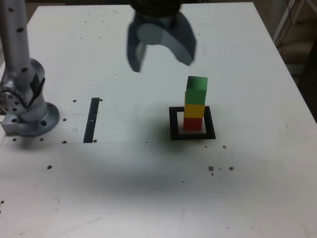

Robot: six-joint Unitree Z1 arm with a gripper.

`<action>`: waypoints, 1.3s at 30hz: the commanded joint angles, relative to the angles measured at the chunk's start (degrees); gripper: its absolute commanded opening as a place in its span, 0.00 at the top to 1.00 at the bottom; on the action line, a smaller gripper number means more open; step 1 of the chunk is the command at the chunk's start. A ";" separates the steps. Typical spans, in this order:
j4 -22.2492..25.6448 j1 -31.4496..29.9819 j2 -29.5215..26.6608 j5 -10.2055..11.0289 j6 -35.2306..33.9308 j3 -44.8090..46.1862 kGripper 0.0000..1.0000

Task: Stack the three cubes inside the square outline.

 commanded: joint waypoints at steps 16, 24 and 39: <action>-8.04 1.08 -12.33 -0.89 0.10 24.02 0.00; -12.04 1.27 -14.99 -2.40 -2.63 30.81 0.01; -20.94 1.70 -16.85 -4.76 -3.55 41.83 0.01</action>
